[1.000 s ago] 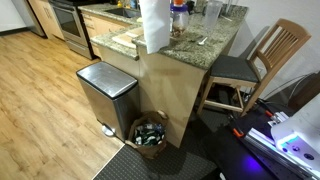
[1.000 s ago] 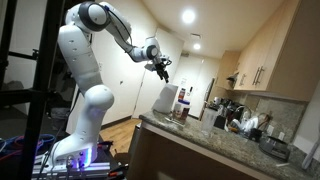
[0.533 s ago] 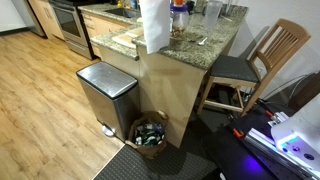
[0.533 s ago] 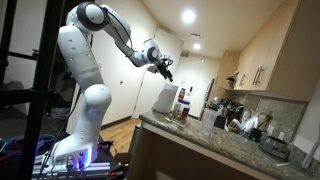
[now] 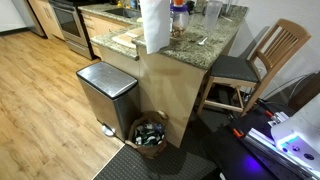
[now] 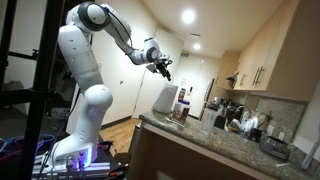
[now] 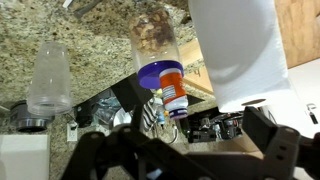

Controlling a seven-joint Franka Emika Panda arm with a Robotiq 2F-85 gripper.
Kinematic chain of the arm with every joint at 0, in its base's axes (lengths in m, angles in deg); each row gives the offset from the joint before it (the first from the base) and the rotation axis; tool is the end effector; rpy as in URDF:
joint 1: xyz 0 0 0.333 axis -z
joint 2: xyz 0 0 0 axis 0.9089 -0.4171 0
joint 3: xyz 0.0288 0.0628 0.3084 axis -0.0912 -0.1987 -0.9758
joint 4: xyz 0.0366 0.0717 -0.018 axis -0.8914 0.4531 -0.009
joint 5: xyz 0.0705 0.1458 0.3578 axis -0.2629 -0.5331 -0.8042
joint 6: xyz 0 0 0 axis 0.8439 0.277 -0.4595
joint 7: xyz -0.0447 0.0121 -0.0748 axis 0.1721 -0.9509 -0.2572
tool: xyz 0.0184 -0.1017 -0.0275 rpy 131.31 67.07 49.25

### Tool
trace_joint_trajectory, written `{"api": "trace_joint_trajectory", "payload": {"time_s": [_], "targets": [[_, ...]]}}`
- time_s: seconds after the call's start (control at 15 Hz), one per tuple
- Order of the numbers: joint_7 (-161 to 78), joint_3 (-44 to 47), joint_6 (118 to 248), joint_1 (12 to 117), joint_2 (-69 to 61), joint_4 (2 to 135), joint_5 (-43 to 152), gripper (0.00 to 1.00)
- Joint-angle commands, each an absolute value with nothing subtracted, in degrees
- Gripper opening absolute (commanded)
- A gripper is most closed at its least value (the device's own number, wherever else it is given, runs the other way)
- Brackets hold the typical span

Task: Remove the white and orange bottle from the top of the container and place it on the countertop

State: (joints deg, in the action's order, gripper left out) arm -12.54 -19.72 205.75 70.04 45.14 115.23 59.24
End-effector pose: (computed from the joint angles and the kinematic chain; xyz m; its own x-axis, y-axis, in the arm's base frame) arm 0.4201 0.1247 0.6009 0.6055 -0.2215 0.7644 -0.1510 -0.9750 -0.1629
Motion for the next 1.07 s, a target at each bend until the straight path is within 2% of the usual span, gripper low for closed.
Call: {"api": "trace_joint_trajectory", "payload": {"time_s": [0.0, 0.4, 0.47, 0.87, 1.0], "targets": [[-14.37, -19.42, 207.53, 69.56, 44.84, 115.64, 56.63, 1.00], [-19.64, -21.69, 193.81, 73.92, 46.74, 113.24, 65.60, 1.00], [-17.87, -20.34, 197.55, 71.71, 46.10, 114.32, 62.99, 1.00], [-19.26, -20.29, 194.90, 71.89, 46.57, 113.87, 64.27, 1.00], [-17.94, -21.76, 200.69, 74.55, 47.00, 114.99, 68.08, 1.00]]}}
